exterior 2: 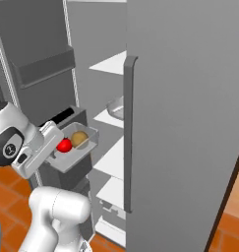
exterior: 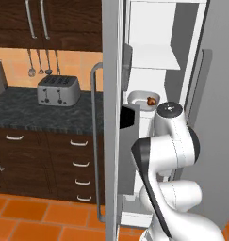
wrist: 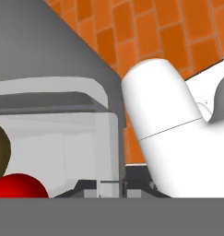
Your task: Take the meat container that has the chicken drumstick and place it on the second highest rack of the freezer. Then take the vegetable container that has the tomato and potato and place it on the highest rack of the freezer.
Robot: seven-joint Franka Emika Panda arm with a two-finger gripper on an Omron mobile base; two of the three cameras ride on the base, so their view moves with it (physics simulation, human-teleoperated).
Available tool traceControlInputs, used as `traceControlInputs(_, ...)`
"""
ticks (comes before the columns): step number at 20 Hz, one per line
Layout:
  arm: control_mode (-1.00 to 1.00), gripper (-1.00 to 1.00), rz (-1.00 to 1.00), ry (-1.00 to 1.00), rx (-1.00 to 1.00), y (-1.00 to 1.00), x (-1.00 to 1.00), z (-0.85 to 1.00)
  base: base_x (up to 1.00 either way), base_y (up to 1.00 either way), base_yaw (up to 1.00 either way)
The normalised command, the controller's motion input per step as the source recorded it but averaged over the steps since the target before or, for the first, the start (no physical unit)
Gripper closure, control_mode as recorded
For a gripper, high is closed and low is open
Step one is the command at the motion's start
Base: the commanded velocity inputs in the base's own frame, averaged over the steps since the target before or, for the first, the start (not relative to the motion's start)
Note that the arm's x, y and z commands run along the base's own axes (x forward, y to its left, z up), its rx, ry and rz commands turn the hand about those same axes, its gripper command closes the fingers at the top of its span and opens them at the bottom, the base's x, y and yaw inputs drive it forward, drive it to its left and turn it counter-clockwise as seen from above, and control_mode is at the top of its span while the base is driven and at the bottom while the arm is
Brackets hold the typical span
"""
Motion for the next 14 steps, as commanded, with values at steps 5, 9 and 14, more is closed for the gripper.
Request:
traceControlInputs(5,-1.00,1.00,0.03,-0.03,0.00,-0.07,0.00,0.13,0.22,-0.29,0.13)
traceControlInputs(9,-1.00,1.00,0.16,-0.21,0.00,-0.41,-0.01,0.99,0.00,0.00,0.00)
traceControlInputs(14,-1.00,1.00,0.10,-0.17,0.00,-0.27,0.19,0.98,0.00,0.00,0.00)
